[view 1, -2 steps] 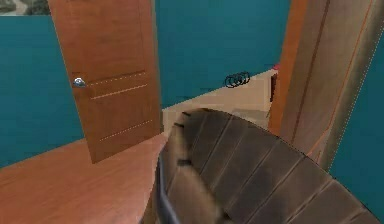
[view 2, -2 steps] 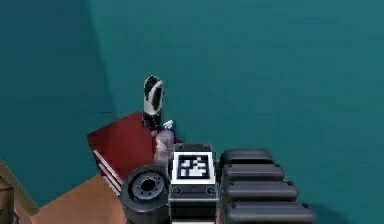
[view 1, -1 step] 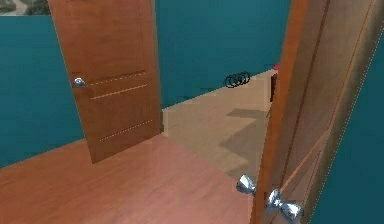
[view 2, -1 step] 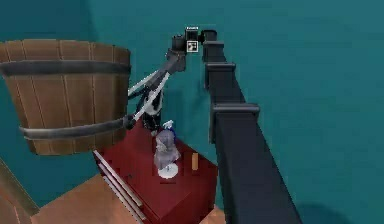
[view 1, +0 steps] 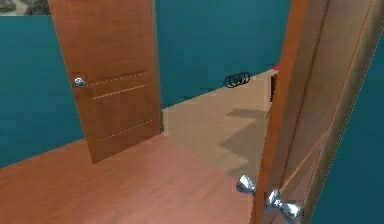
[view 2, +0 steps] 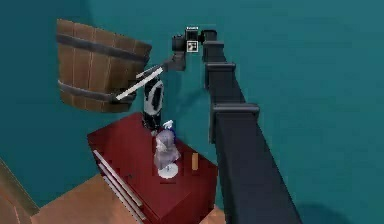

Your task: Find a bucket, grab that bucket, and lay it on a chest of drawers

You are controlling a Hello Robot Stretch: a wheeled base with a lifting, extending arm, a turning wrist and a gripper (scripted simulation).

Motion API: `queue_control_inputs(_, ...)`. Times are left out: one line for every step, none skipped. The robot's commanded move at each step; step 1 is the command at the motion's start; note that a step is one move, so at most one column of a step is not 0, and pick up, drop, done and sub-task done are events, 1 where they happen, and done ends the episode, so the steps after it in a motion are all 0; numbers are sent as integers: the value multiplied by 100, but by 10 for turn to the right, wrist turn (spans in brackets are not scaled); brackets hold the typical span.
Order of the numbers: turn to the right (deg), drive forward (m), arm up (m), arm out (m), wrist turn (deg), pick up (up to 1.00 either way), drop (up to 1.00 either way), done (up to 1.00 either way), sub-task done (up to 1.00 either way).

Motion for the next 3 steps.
queue_control_inputs(0, 0, -32, 0, 0, 0, 0, 0, 0)
queue_control_inputs(0, 0, -32, 0, 0, 0, 0, 0, 0)
queue_control_inputs(0, 0, 0, 0, 0, 0, 100, 0, 0)
